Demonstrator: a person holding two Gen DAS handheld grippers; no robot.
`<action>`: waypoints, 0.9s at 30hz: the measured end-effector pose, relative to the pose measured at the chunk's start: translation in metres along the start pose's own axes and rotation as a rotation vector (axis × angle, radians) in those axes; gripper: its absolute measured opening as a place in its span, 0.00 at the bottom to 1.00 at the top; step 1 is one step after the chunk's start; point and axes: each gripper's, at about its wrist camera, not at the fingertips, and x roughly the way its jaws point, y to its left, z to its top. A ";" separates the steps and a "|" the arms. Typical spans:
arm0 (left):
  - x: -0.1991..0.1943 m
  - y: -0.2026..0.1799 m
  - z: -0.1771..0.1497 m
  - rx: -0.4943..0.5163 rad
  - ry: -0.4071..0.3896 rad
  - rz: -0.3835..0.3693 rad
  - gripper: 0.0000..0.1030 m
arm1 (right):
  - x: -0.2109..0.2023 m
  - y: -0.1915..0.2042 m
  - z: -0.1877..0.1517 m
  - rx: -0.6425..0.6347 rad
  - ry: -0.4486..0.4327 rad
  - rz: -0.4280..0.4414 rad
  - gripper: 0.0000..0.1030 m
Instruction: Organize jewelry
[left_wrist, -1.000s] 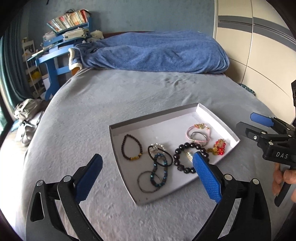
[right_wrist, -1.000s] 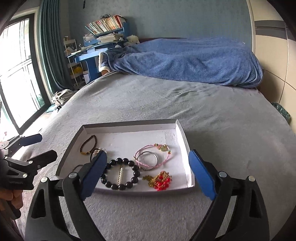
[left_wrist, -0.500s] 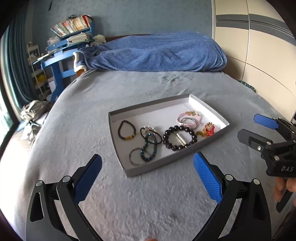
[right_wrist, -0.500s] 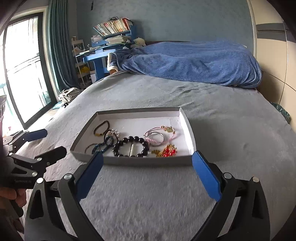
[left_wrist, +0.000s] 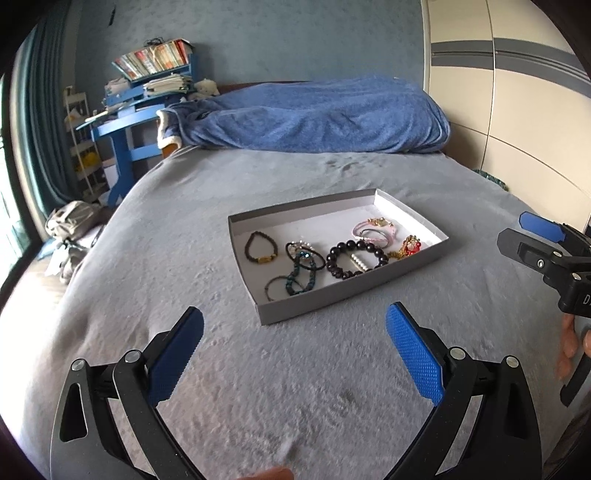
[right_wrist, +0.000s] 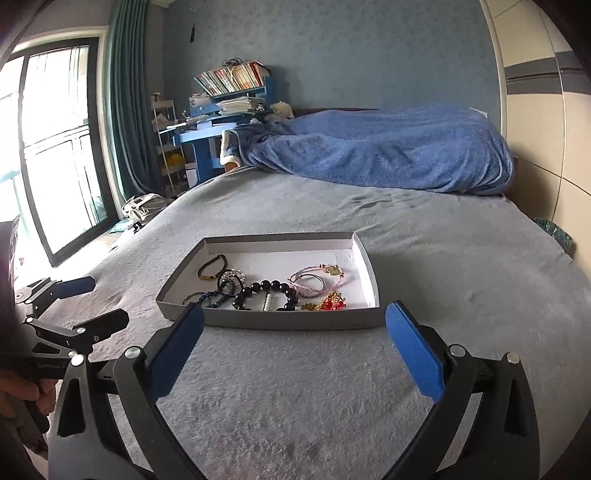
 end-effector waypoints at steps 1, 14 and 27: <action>-0.001 0.000 -0.001 0.003 -0.001 -0.003 0.95 | -0.001 0.001 -0.002 -0.003 0.000 0.003 0.95; -0.005 -0.009 0.004 0.017 -0.002 -0.024 0.95 | -0.001 0.010 -0.004 -0.007 0.010 0.027 0.95; -0.003 -0.007 0.004 0.015 0.008 -0.020 0.95 | 0.001 0.010 -0.001 -0.001 0.013 0.029 0.95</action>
